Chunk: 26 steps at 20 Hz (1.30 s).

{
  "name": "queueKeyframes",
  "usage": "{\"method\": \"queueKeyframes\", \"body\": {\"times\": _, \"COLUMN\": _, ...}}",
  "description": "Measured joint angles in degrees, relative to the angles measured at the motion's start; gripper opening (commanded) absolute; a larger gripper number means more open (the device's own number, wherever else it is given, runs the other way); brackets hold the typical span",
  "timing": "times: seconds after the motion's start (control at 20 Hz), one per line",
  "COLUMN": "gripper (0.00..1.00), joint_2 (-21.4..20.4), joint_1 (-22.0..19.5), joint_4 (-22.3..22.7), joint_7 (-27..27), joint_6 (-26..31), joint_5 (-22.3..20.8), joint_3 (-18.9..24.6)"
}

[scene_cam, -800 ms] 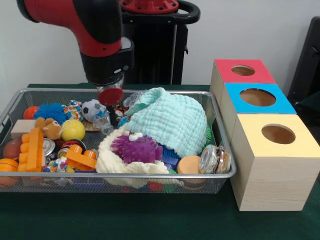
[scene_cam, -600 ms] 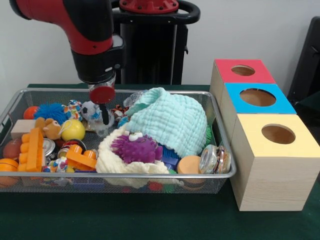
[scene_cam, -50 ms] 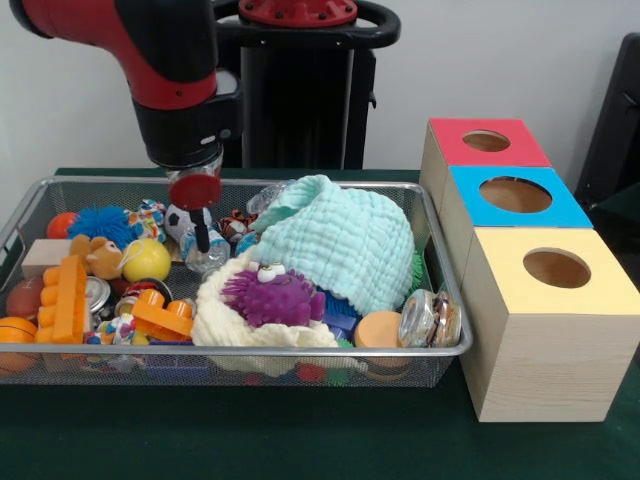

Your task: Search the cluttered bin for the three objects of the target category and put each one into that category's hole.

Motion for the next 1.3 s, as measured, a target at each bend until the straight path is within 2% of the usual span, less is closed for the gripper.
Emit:
{"method": "queueKeyframes", "body": {"times": 0.65, "gripper": 1.0, "joint_2": 3.6, "joint_1": 2.56, "joint_4": -5.95, "joint_7": 0.0, "joint_6": 0.0, "joint_5": 0.4, "joint_3": 0.0}}
{"method": "queueKeyframes", "body": {"times": 0.95, "gripper": 1.0, "joint_2": 4.27, "joint_1": 3.78, "joint_4": -6.34, "joint_7": 0.0, "joint_6": 0.0, "joint_5": 0.36, "joint_3": 0.01}}
{"method": "queueKeyframes", "body": {"times": 1.0, "gripper": 0.0, "joint_2": 4.31, "joint_1": 4.03, "joint_4": -6.34, "joint_7": 0.0, "joint_6": 0.0, "joint_5": 0.35, "joint_3": 0.01}}
{"method": "queueKeyframes", "body": {"times": 1.3, "gripper": 0.0, "joint_2": 4.34, "joint_1": 5.5, "joint_4": -6.34, "joint_7": 0.0, "joint_6": 0.0, "joint_5": 0.35, "joint_3": 0.02}}
